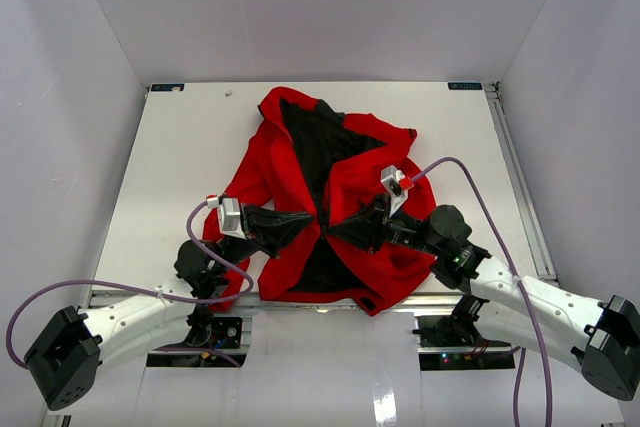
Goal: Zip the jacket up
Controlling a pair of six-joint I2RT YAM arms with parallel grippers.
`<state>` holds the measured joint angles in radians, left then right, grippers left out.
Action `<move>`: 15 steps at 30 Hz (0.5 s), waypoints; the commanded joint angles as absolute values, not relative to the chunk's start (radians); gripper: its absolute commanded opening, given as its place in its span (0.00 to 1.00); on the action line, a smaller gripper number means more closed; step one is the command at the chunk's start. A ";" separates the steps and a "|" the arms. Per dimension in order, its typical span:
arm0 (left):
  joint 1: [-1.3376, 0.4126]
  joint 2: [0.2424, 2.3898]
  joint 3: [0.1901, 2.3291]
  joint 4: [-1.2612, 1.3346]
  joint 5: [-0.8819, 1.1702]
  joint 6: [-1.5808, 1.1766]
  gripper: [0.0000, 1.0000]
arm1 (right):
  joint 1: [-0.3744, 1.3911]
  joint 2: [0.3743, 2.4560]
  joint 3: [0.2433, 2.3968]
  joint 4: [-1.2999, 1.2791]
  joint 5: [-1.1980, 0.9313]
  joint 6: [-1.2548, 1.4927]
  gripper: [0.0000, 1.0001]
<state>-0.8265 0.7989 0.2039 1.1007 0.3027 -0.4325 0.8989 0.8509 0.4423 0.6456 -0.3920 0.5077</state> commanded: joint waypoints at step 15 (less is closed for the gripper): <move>-0.825 0.811 0.200 1.147 0.321 -0.415 0.00 | 0.899 0.869 0.508 0.718 -0.388 0.519 0.08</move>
